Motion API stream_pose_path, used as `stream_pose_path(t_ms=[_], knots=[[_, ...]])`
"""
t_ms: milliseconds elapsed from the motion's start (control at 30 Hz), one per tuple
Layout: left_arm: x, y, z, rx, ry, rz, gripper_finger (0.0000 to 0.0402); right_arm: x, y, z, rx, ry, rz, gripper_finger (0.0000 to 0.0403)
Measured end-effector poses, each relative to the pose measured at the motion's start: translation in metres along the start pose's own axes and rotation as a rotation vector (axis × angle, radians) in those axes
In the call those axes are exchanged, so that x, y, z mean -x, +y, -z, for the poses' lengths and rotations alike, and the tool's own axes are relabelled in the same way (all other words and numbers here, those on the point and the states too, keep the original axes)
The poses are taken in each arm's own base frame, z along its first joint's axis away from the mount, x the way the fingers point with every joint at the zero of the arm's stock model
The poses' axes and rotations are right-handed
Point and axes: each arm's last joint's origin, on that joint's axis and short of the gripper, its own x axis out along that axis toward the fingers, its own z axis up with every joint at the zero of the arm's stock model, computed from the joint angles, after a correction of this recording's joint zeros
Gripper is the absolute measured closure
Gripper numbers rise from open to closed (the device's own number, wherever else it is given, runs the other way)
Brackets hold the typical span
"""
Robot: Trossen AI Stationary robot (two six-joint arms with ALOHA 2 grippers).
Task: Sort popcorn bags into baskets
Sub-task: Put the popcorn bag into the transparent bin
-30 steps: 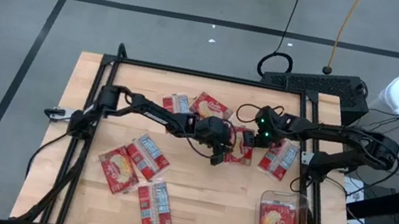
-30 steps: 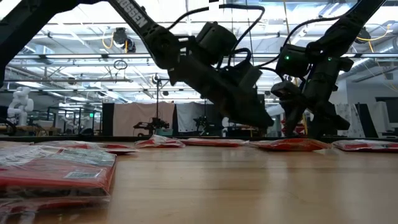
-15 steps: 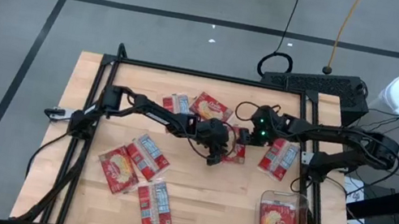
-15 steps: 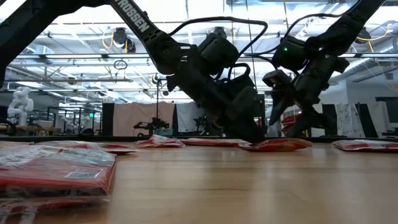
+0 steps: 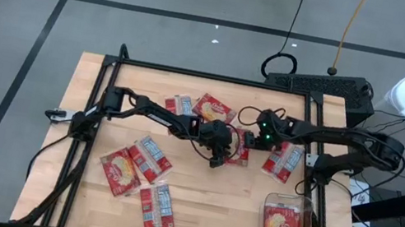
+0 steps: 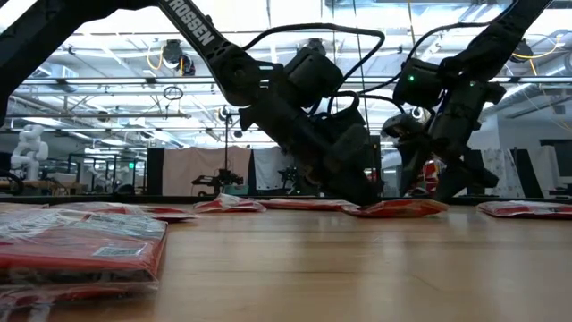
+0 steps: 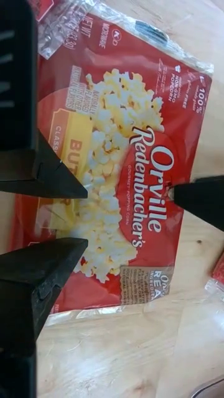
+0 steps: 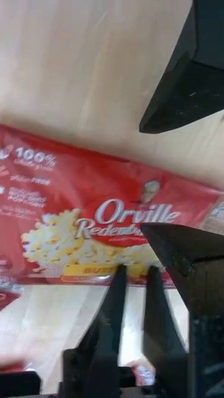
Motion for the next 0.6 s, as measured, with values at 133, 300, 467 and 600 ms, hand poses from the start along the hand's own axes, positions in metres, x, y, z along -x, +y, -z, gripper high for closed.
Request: stream_pose_path(t_ms=[133,300,467,600], knots=[[0.0,0.0,0.0,-0.004,0.001,0.0,0.0284,-0.012,0.005,0.003,-0.008,0.003,-0.008,0.0165],[0.0,0.0,0.0,-0.004,0.006,0.019,0.0284,-0.021,0.009,0.007,0.008,-0.007,-0.003,0.0175],[0.0,0.0,0.001,-0.004,0.009,0.021,0.0284,-0.022,0.013,0.005,0.009,-0.03,-0.05,0.0236],[0.0,0.0,0.0,-0.005,-0.001,0.026,0.0284,-0.022,0.014,0.004,0.026,-0.033,-0.062,0.0314]])
